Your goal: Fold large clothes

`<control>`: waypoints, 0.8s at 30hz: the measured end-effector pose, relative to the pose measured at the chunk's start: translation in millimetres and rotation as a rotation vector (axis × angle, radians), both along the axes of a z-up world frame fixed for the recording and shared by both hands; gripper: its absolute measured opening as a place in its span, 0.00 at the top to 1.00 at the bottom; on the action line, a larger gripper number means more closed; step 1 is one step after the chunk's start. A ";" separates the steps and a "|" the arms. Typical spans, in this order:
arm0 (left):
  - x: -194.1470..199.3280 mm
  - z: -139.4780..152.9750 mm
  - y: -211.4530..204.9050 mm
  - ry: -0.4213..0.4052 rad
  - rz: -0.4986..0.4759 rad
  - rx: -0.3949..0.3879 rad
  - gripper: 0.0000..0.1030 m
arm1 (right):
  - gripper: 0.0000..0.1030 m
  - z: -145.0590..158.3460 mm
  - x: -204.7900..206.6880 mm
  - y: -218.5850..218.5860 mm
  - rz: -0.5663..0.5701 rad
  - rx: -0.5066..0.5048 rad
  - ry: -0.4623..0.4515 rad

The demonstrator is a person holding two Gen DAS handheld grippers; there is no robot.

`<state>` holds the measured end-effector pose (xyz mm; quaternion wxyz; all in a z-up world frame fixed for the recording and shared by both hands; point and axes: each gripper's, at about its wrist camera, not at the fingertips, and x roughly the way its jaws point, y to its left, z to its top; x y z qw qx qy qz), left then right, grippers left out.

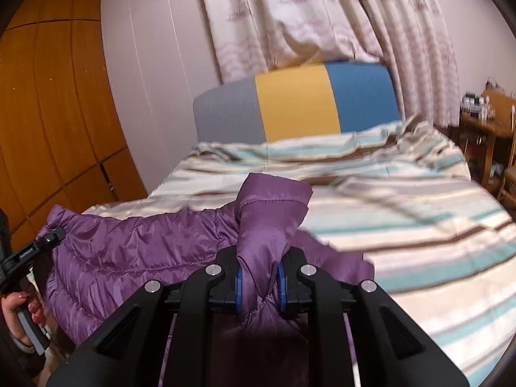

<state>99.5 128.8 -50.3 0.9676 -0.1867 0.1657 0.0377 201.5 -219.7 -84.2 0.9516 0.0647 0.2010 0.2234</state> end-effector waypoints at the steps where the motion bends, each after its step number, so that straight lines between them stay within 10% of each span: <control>1: 4.1 2.3 0.6 -0.013 0.012 -0.002 0.84 | 0.86 3.3 2.7 2.6 -0.006 -0.003 -0.012; 12: 76.9 -7.6 13.7 0.008 0.120 0.036 0.84 | 0.86 1.1 68.0 33.0 -0.090 -0.029 -0.074; 24: 125.5 -71.6 30.2 0.145 0.178 0.027 0.84 | 0.82 -72.4 135.4 58.3 -0.153 -0.138 0.025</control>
